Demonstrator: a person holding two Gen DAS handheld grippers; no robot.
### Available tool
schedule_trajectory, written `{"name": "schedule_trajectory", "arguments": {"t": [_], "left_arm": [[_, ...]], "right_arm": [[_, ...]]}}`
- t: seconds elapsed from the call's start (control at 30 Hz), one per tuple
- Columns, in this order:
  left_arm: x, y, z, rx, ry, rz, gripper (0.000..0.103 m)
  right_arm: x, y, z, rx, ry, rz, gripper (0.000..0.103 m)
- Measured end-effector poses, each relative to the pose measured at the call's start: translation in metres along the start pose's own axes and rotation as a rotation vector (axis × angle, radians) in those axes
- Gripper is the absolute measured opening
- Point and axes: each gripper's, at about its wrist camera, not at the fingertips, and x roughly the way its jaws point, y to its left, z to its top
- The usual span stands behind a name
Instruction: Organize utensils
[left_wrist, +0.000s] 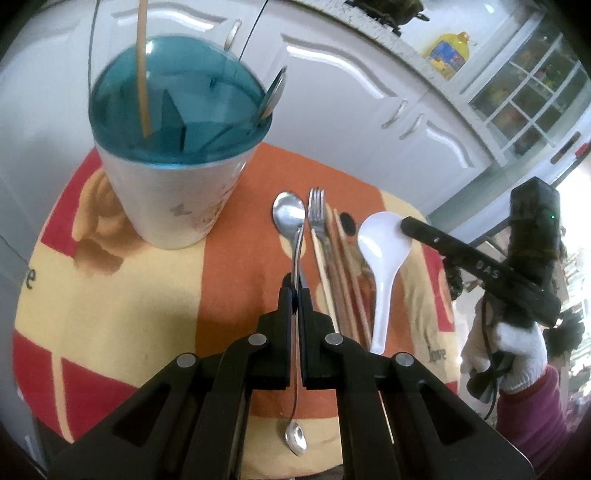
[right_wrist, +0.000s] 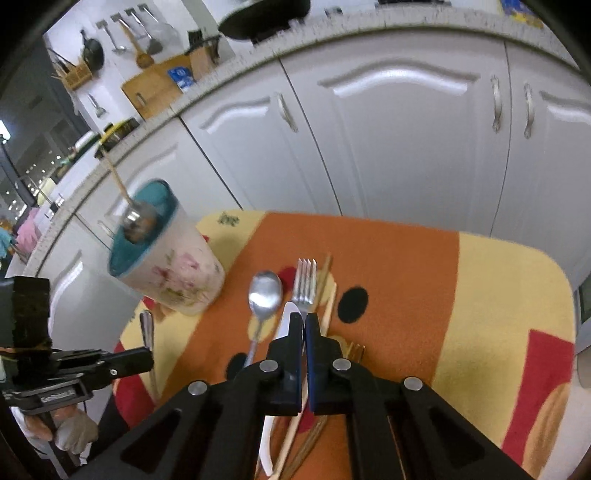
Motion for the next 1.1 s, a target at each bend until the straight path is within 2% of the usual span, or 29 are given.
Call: {"name": "schedule_trajectory", "arguments": {"t": [0.33,0.67,0.97,1.1], "left_arm": [[-0.038,-0.01,0.001,0.018,-0.07,-0.03,0.001],[-0.069,-0.014,0.007,0.033,-0.138,-0.042,0.001],[-0.106,-0.013,0.03,0.033,-0.202,-0.058,0.001],[-0.137,-0.012,0.057,0.041,-0.26,-0.065,0.001]], "right_arm": [[-0.044,0.032,0.01,-0.019,-0.126,0.023,0.001],[-0.057,0.062,0.033,-0.054,-0.191,0.054,0.001],[-0.064,0.088,0.061,-0.106,-0.242,0.071,0.001],[-0.065,0.104,0.081,-0.131,-0.283,0.088,0.001]]}}
